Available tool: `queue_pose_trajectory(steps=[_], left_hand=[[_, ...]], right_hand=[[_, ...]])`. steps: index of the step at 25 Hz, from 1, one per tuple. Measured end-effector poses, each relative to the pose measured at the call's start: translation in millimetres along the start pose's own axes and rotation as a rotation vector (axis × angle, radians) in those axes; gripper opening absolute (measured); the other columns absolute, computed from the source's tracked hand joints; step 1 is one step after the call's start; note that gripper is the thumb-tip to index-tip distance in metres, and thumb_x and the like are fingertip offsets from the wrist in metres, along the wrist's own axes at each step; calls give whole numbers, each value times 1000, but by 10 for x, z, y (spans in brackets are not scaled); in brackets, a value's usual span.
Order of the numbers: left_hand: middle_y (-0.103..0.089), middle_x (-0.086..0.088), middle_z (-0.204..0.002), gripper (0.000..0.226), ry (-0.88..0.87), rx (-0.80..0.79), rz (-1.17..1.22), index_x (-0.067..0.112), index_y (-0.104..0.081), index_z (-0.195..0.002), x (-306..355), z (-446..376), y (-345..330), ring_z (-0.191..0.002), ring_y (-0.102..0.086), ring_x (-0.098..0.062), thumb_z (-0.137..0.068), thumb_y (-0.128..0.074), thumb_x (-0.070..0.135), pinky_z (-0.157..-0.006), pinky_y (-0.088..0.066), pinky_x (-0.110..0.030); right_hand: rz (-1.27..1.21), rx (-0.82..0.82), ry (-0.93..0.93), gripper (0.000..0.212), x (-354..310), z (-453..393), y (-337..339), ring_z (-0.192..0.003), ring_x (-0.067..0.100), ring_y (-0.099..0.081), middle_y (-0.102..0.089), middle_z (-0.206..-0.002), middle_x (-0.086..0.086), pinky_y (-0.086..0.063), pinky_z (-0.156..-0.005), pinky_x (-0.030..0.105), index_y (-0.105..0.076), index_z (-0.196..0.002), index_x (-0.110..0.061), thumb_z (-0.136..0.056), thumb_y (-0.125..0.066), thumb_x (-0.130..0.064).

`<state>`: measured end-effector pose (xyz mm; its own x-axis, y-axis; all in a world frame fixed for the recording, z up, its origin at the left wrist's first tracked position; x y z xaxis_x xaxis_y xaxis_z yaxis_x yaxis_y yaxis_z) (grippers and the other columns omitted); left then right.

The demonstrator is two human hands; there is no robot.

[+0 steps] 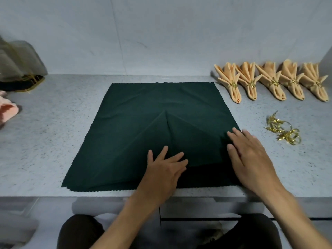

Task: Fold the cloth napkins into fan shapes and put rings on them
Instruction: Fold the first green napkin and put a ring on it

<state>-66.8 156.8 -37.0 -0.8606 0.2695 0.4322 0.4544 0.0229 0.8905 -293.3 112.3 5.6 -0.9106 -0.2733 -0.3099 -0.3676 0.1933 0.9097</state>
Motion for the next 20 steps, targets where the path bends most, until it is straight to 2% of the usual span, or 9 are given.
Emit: queue_pose_trajectory(steps=[2,4,6,8,11,13,16,18,20], left_hand=[[-42,12,-150,35,11,26,-23,28,-57,-136,56,-6,-39,-149,-19,-27,-103,-44,34,-116,-1,-64],[-42,11,-151,38,5,51,10,28,-57,-136,52,9,-33,-147,-22,-18,-100,-46,36,-119,-7,-62],[-40,14,-151,44,22,89,225,28,-54,-138,61,60,59,-144,-22,-1,-95,-57,34,-122,-12,-48],[-48,17,-144,44,41,221,490,29,-59,-132,40,116,280,-137,-35,5,-89,-64,32,-118,-26,-30],[-67,18,-117,24,76,440,491,24,-72,-111,-315,80,771,-115,-58,3,-88,-66,23,-102,-44,-24],[-69,22,-108,20,147,363,320,30,-74,-103,-698,-40,1038,-105,-63,-1,-91,-66,16,-99,-48,-31],[-65,24,-119,30,140,79,191,43,-71,-103,-1146,-142,1099,-110,-61,-8,-92,-66,16,-101,-46,-38],[-51,25,-139,32,41,-91,160,45,-67,-116,-1255,-117,948,-133,-42,-1,-93,-67,24,-114,-33,-37],[-28,31,-153,37,-48,-181,78,49,-55,-131,-1264,-58,796,-147,-14,1,-94,-59,46,-122,-12,-36]], right_hand=[[-131,19,41,38,-225,-120,-11,-137,18,-42,-52,-144,-3,-27,-115,31,-56,-137,-19,-102,-43,-26],[-233,-57,85,26,-456,-192,-174,-117,15,-57,-65,-123,-8,-40,-99,27,-65,-121,-22,-98,-52,-21],[-271,-126,145,19,-651,-190,-384,-101,13,-58,-67,-108,-11,-43,-91,29,-68,-110,-23,-95,-58,-21],[-306,-145,186,16,-771,-160,-526,-93,10,-55,-66,-102,-12,-44,-89,34,-68,-107,-25,-93,-61,-21],[-330,-84,222,18,-889,-132,-597,-90,6,-54,-63,-98,-17,-45,-86,34,-67,-107,-29,-90,-66,-25],[-283,-53,279,25,-939,-98,-627,-87,5,-52,-59,-95,-21,-44,-82,30,-65,-113,-33,-88,-65,-38],[-214,-59,322,34,-963,-62,-678,-84,5,-49,-56,-96,-21,-39,-78,26,-66,-113,-35,-87,-55,-55],[-245,-40,296,30,-936,-65,-698,-84,4,-47,-54,-97,-22,-36,-77,25,-67,-107,-35,-88,-53,-54],[-273,-25,274,26,-919,-74,-709,-85,2,-46,-53,-98,-23,-34,-78,24,-66,-105,-35,-90,-51,-51]])
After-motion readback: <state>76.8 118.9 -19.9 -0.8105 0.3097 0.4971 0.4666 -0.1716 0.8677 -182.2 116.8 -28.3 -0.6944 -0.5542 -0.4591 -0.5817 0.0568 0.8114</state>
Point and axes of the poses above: each hand's wrist, its own z-axis away from the middle knuckle, its own y-axis out of the back of the hand, x = y × z, the point moved 4 cm from there along -z, towards the middle knuckle
